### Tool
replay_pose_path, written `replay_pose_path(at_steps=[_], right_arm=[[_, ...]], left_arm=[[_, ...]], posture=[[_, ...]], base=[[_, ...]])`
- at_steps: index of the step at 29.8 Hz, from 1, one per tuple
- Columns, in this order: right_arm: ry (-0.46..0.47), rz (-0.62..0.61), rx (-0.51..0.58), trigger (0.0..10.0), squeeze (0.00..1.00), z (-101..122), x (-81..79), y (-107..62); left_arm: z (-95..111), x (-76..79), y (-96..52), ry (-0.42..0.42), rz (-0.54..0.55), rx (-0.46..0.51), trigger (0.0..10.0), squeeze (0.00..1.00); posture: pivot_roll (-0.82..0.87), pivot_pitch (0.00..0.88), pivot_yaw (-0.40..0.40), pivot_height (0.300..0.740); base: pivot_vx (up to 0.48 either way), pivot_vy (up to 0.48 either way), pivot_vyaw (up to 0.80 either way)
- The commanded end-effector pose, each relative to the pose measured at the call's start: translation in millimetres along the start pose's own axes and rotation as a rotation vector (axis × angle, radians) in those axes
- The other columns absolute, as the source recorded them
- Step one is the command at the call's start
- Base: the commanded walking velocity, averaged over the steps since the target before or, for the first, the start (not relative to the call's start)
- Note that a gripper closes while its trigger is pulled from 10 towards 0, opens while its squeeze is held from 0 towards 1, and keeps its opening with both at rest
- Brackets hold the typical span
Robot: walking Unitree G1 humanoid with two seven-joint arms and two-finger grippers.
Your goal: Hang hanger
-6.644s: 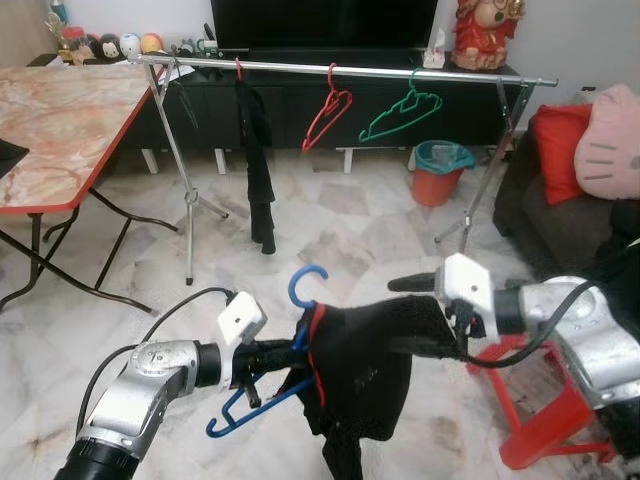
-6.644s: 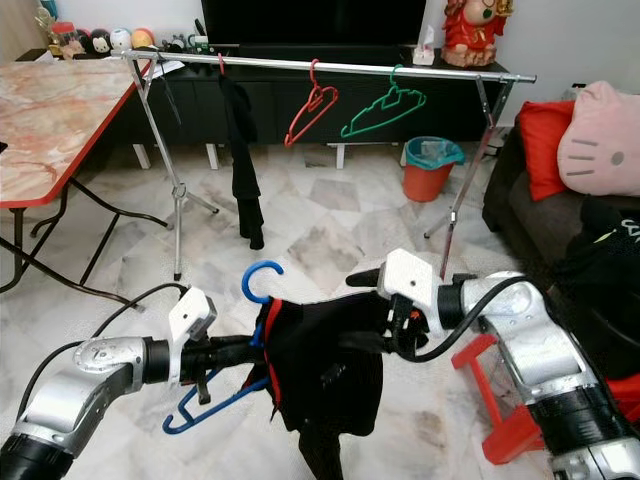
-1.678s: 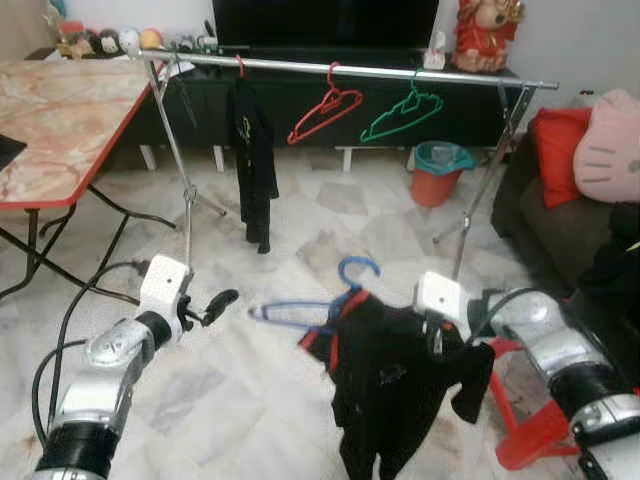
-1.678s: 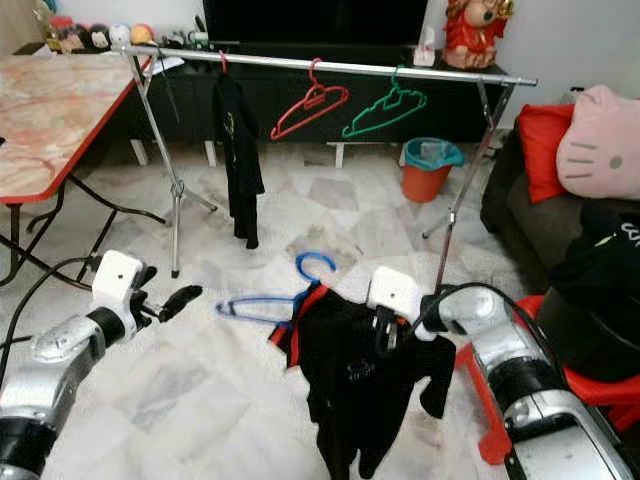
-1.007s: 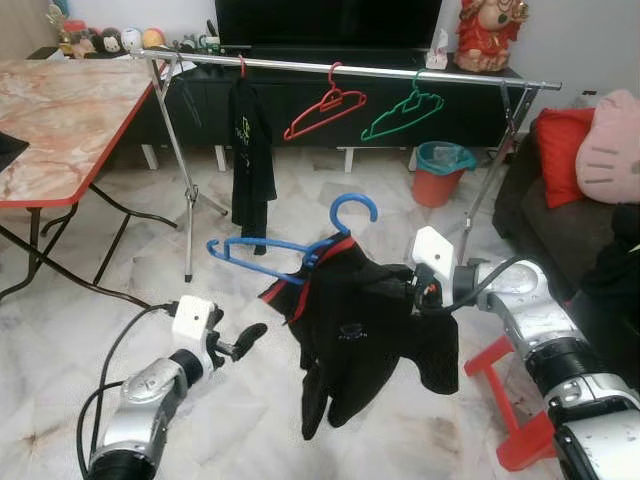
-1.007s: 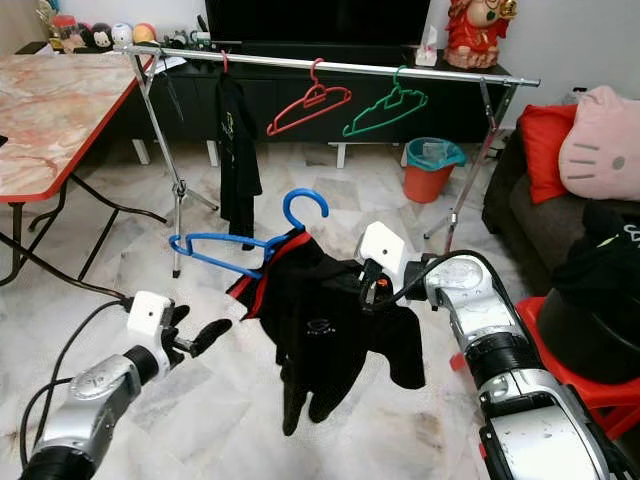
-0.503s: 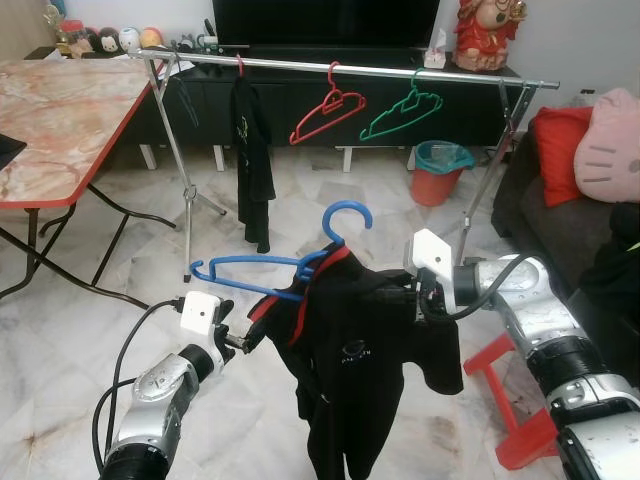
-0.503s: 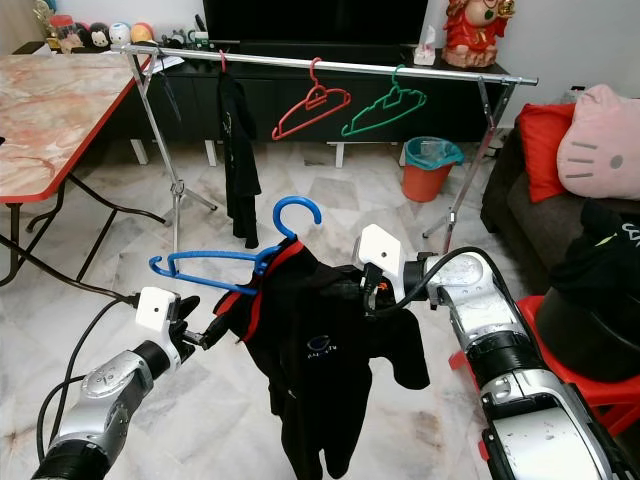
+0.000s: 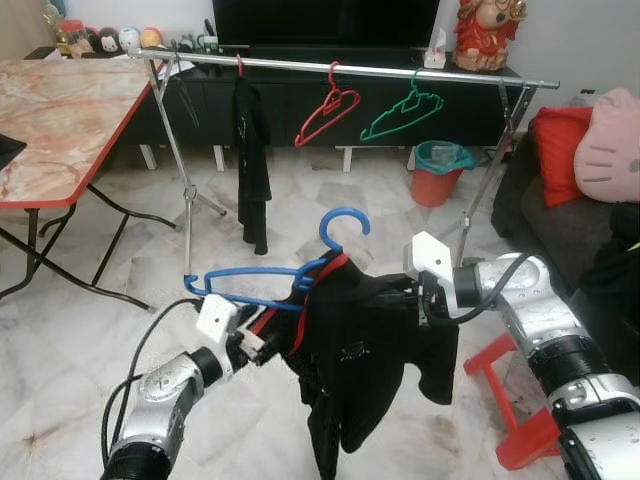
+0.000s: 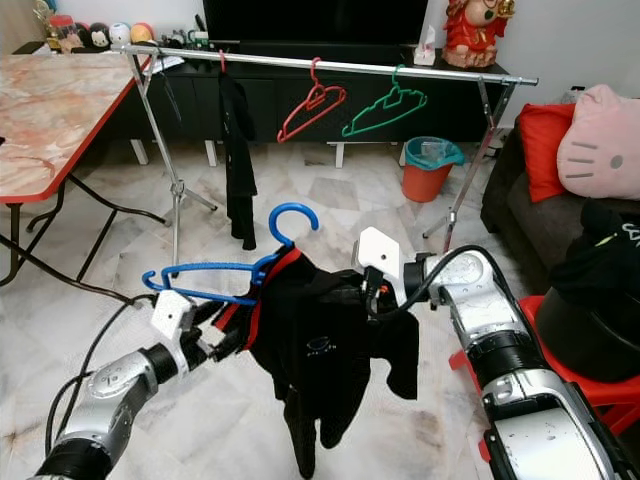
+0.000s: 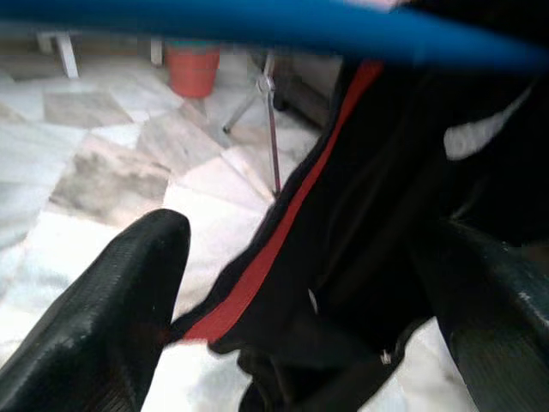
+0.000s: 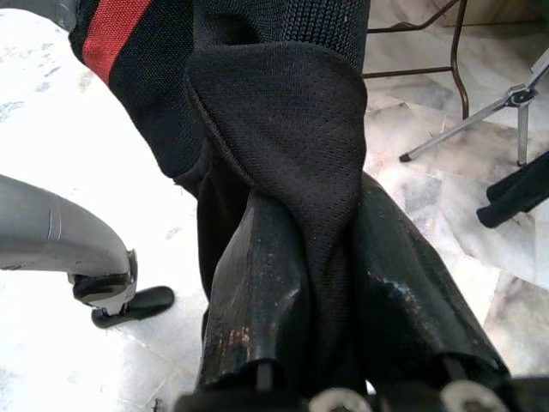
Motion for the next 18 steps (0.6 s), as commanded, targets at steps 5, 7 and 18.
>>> replay_pose_path(at_steps=[5, 7, 18], right_arm=[[-0.034, -0.006, -0.002, 0.0, 0.00, 5.2, 2.9, -4.8], [-0.032, 0.000, -0.006, 0.0, 0.00, 3.4, 0.8, -3.6], [-0.029, 0.009, -0.003, 0.0, 0.00, 3.4, -0.9, -2.3]], left_arm=[[-4.2, -5.2, -1.1, 0.041, 0.025, -0.043, 0.0, 0.00], [-8.4, -5.9, -2.6, 0.031, 0.029, -0.051, 0.0, 0.00], [-3.2, -7.7, 1.0, 0.020, 0.048, -0.002, 0.0, 0.00]], posture=[[-0.04, 0.000, -0.054, 0.740], [-0.04, 0.000, -0.055, 0.740], [-0.04, 0.000, -0.056, 0.740]], base=[[0.000, 0.000, 0.00], [0.000, 0.000, 0.00], [0.000, 0.000, 0.00]])
Point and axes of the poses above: a point about 5 cm out from each wrist's last joint towards the gripper, its own y axis pointing out of the wrist towards the gripper, its own z axis along the axis of the wrist's last joint, x = y × z, the point moved 3 cm from there along y, pointing out of the wrist towards the gripper, and after that the axes turned 12 degrees about -y, right-handed, at the moved point
